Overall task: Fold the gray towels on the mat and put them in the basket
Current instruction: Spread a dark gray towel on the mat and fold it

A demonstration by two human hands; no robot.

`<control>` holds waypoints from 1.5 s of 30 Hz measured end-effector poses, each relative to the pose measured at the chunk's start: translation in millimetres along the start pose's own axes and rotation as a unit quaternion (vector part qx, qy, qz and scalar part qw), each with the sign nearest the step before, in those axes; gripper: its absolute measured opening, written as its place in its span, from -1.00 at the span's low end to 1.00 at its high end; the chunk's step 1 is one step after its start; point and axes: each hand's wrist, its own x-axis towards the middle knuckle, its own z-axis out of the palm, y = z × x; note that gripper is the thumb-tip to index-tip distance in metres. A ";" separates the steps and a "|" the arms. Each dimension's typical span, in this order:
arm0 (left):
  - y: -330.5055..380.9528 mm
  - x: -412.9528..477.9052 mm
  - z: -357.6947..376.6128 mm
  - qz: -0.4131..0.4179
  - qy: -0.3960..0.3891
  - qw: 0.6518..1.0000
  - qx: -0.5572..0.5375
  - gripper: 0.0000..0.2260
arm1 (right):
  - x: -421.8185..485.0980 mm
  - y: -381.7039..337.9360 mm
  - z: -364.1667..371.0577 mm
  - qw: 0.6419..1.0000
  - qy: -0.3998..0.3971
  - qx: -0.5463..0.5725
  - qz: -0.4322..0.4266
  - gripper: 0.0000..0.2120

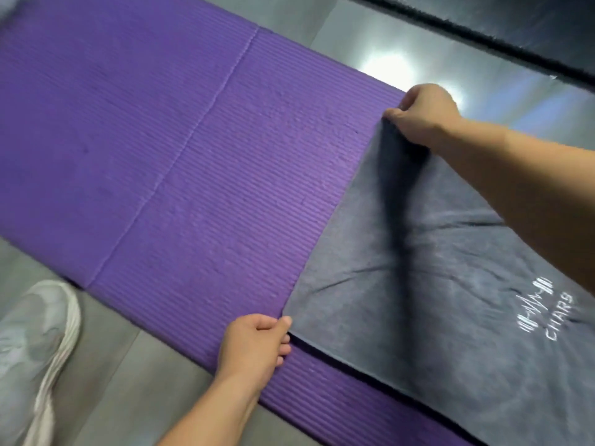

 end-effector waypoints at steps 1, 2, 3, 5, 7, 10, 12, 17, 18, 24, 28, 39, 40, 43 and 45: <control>-1.0 -1.9 -0.3 -0.011 0.000 1.000 -0.027 -0.84 | 1.6 1.4 0.8 1.000 0.001 0.015 -0.003 -0.81; -1.6 -4.7 -0.7 -0.022 -0.003 0.999 -0.050 -0.85 | 3.3 3.0 1.4 1.000 0.003 0.029 -0.006 -0.83; -4.0 -6.2 -1.0 -0.034 -0.008 0.997 -0.073 -0.86 | 4.5 4.2 1.5 0.999 0.006 0.044 -0.009 -0.84; -7.5 -11.3 -0.3 -0.080 -0.024 0.985 -0.150 -0.89 | 5.8 6.4 1.0 0.997 0.017 0.074 -0.007 -0.86; -5.0 -16.9 0.1 -0.139 -0.041 0.949 -0.280 -0.91 | 9.0 9.6 1.9 0.994 0.032 0.105 0.007 -0.87; 2.3 -26.7 -1.3 -0.166 -0.076 0.882 -0.434 -0.92 | 9.9 11.0 3.1 0.986 0.059 0.154 0.033 -0.85; 5.1 -34.0 -0.5 -0.154 -0.087 0.847 -0.502 -0.88 | 10.4 9.6 4.1 0.983 0.060 0.171 0.040 -0.80; 1.4 -38.8 9.0 -0.111 -0.050 0.821 -0.558 -0.84 | 14.4 6.8 8.7 0.978 0.045 0.203 0.016 -0.78; -0.4 -36.5 10.5 -0.101 -0.029 0.828 -0.550 -0.85 | 15.3 5.6 11.1 0.977 0.042 0.209 0.008 -0.78; -5.1 -18.0 5.7 0.016 0.100 0.892 -0.441 -0.82 | 17.5 -12.6 25.5 0.982 0.043 0.171 -0.063 -0.82; -11.6 1.9 -5.6 0.057 0.198 0.935 -0.287 -0.79 | 9.7 -31.2 34.6 0.988 0.050 0.116 -0.092 -0.86; 23.2 39.2 30.9 0.428 0.136 0.741 0.499 -0.37 | -195.6 55.3 77.4 0.930 -0.021 -0.147 -0.336 -0.42; 22.5 46.4 30.2 0.425 0.136 0.722 0.528 -0.36 | -215.7 74.1 78.6 0.923 -0.041 -0.176 -0.339 -0.39; 18.3 56.6 24.8 0.423 0.139 0.704 0.553 -0.33 | -251.9 111.5 74.9 0.887 -0.084 -0.219 -0.398 -0.35; 18.2 55.4 24.2 0.421 0.141 0.709 0.548 -0.31 | -254.1 117.1 69.3 0.876 -0.091 -0.213 -0.424 -0.35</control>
